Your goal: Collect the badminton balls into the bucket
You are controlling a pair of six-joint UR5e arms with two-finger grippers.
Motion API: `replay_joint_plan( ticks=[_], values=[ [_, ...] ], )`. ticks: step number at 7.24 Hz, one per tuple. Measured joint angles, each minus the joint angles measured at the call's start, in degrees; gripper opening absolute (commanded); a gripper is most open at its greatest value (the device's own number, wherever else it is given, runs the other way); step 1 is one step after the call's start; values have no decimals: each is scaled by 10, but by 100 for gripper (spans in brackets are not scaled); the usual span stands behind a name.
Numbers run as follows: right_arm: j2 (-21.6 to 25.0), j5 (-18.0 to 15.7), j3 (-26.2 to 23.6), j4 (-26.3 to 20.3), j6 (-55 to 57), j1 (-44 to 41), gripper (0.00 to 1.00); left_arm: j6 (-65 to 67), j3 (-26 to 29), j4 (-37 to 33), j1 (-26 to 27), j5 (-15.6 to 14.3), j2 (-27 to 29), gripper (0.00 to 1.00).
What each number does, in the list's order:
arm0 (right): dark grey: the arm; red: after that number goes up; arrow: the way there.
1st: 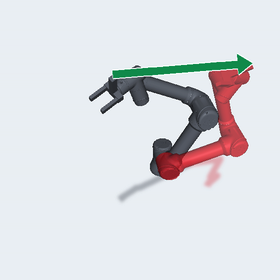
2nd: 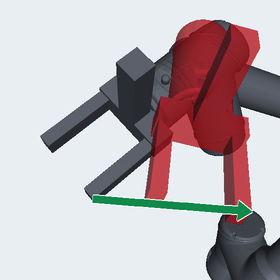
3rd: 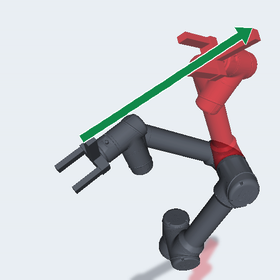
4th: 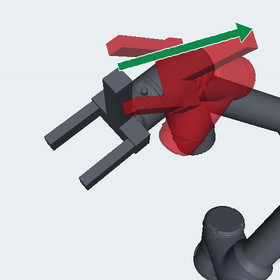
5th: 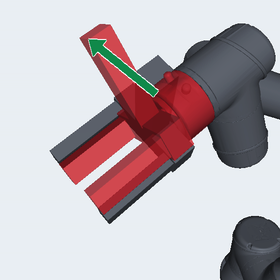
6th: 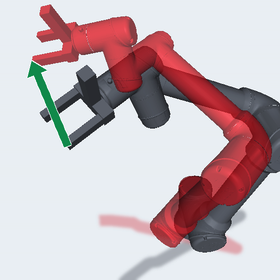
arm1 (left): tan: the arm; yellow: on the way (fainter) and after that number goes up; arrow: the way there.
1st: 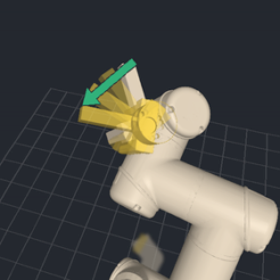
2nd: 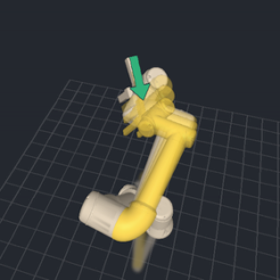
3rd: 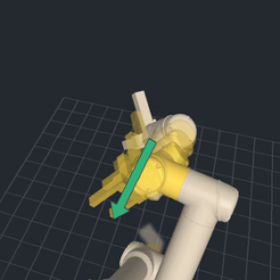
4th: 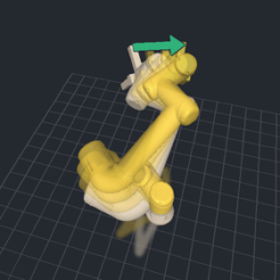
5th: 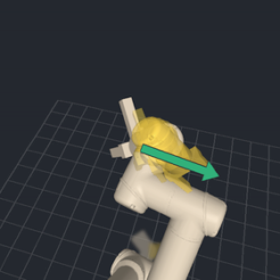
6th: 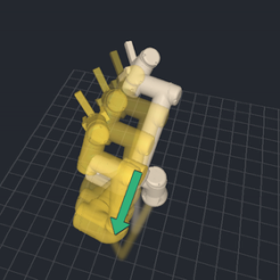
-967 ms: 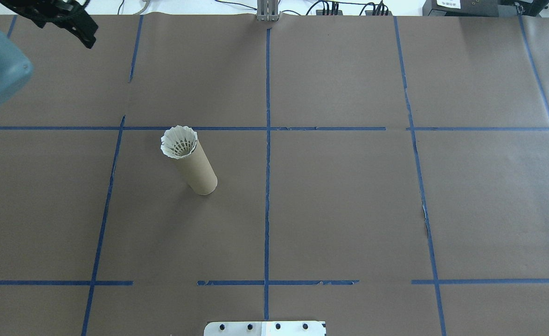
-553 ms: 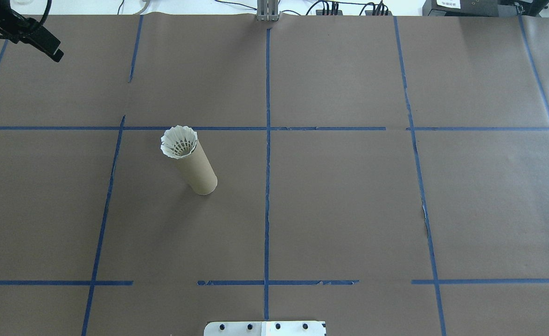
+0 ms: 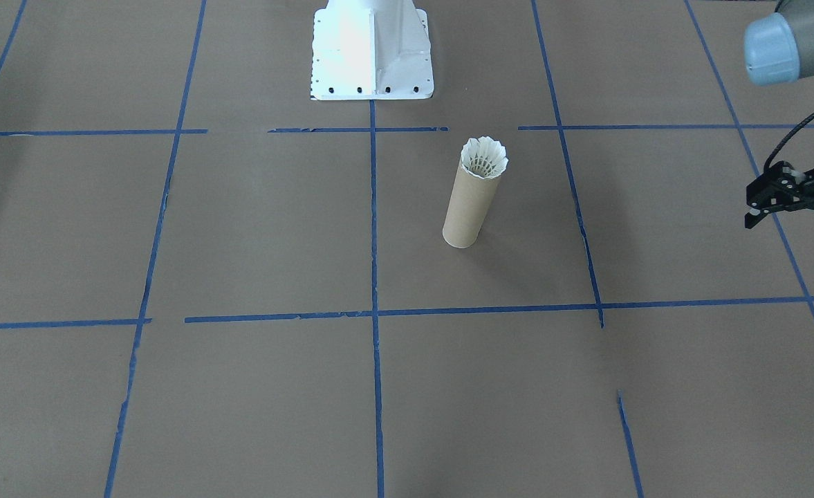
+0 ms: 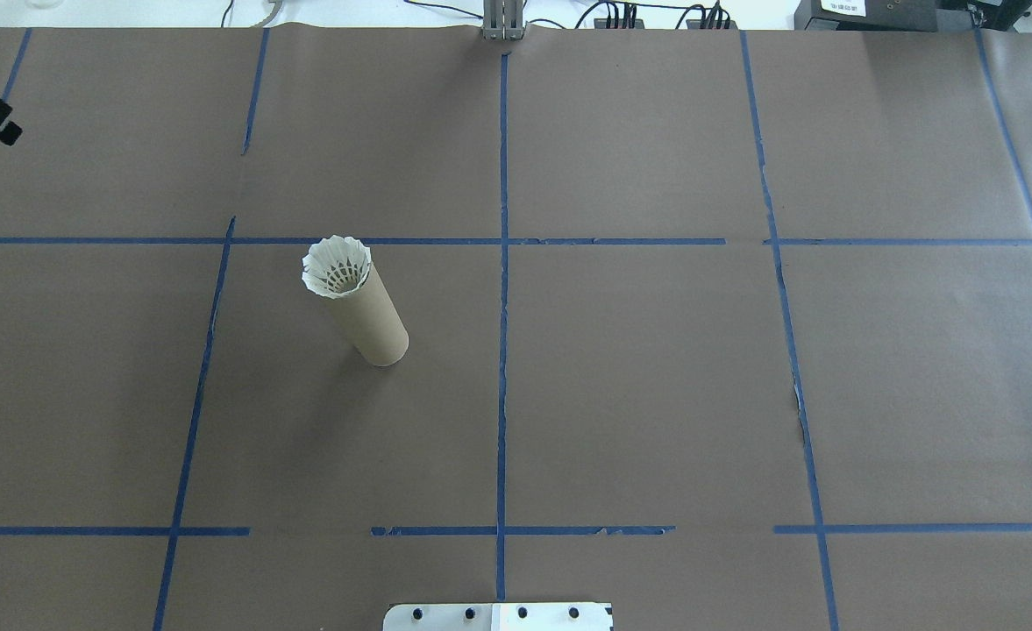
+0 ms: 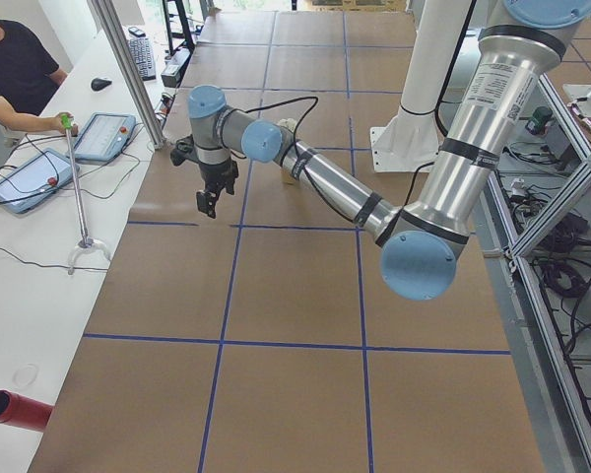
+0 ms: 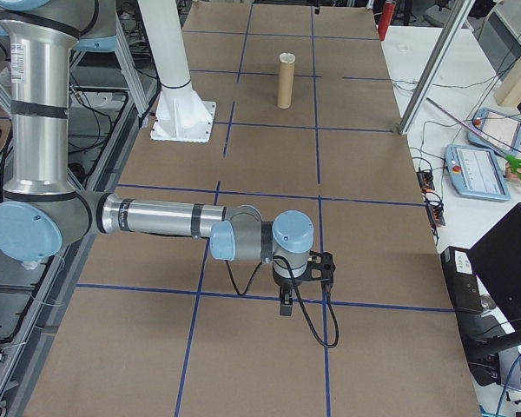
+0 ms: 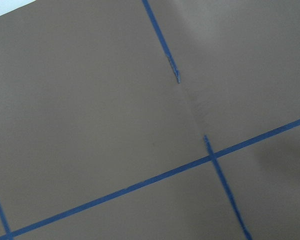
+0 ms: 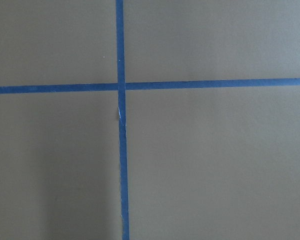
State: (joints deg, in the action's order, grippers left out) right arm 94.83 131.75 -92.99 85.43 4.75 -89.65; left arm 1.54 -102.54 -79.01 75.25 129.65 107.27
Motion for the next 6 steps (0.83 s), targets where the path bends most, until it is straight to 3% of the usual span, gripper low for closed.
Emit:
replay_joint_plan(
  ticks=[3,6],
  values=[
    [0,0,0,0,0,0,100,-101,83,-32,90,18,-67,100],
    [0,0,0,0,0,0,100,-140,149,-38,125,24,-94,100]
  ],
)
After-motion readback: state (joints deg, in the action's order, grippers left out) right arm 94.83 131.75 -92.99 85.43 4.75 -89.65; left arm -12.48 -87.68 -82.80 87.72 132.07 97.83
